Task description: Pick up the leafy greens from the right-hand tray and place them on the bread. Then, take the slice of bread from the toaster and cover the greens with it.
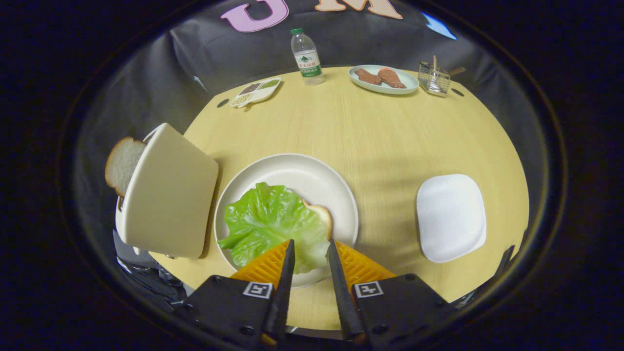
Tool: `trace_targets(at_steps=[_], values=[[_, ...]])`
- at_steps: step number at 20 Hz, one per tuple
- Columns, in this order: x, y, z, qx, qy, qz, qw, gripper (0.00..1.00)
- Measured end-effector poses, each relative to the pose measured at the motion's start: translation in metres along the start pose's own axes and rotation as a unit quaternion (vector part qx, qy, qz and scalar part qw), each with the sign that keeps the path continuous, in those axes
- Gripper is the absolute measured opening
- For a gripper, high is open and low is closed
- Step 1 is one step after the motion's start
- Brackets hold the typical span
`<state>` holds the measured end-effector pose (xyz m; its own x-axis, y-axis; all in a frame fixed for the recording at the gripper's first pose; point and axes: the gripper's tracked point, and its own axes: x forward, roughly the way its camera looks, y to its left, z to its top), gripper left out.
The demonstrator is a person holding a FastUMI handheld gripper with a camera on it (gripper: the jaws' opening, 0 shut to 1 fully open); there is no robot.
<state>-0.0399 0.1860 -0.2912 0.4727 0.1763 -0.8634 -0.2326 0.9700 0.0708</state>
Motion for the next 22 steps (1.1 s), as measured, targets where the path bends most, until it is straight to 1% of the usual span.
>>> trace_targets(at_steps=[1,4,6,8,10,13,14,16,22], values=[[-0.005,-0.004,0.004,-0.009,-0.009,-0.010,1.000,0.51],[-0.025,-0.016,0.023,-0.058,-0.050,-0.055,0.996,0.72],[-0.036,-0.008,0.032,-0.077,-0.065,-0.055,0.993,0.86],[-0.046,0.013,0.040,-0.077,-0.074,-0.033,0.994,1.00],[-0.055,0.037,0.048,-0.069,-0.081,-0.005,0.994,1.00],[-0.072,0.083,0.061,-0.047,-0.088,0.056,0.993,1.00],[-0.077,0.095,0.067,-0.045,-0.091,0.070,0.992,1.00],[-0.085,0.118,0.075,-0.058,-0.098,0.087,0.990,1.00],[-0.102,0.217,0.092,-0.109,-0.116,0.172,0.972,1.00]])
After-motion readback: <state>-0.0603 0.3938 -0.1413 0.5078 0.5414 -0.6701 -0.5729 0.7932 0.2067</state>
